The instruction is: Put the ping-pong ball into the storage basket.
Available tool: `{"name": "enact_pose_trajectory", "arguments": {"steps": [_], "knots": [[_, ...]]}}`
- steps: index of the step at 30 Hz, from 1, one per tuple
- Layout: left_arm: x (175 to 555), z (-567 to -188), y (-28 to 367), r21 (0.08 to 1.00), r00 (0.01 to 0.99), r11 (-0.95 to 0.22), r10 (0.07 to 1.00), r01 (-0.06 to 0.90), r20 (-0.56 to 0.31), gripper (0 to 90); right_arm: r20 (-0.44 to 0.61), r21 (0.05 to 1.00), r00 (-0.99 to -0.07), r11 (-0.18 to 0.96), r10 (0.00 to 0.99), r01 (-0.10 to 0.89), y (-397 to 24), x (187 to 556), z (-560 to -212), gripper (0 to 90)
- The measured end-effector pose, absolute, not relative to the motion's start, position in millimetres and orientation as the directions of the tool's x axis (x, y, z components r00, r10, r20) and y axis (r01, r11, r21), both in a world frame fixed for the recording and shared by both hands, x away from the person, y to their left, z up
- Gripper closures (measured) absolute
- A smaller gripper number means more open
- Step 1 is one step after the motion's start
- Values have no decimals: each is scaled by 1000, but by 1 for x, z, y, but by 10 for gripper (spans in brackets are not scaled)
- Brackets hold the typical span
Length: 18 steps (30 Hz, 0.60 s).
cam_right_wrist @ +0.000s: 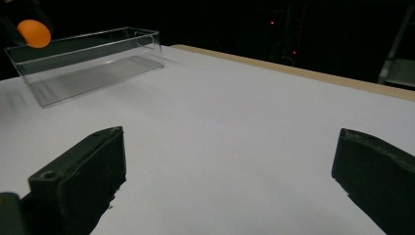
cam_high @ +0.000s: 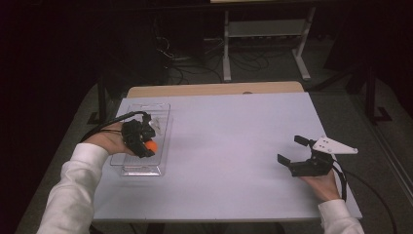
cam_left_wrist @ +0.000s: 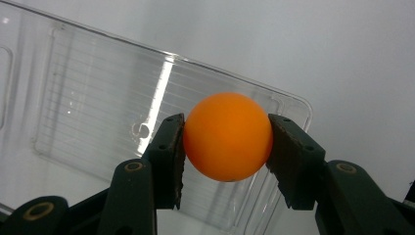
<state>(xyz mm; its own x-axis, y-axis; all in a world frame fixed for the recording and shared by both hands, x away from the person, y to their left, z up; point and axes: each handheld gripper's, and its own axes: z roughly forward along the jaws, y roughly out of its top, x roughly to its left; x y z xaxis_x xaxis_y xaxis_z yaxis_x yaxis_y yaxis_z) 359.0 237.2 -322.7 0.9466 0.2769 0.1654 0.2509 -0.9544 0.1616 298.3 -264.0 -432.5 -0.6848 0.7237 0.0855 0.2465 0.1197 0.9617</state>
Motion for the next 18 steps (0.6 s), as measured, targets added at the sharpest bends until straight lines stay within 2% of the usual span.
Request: {"name": "enact_pose_trajectory", "arguments": {"steps": [18], "knots": [[362,-341,237,153,951,-955,276,254,142,511,89,960,-683,119,725,252,-265,298,-433,0]]}}
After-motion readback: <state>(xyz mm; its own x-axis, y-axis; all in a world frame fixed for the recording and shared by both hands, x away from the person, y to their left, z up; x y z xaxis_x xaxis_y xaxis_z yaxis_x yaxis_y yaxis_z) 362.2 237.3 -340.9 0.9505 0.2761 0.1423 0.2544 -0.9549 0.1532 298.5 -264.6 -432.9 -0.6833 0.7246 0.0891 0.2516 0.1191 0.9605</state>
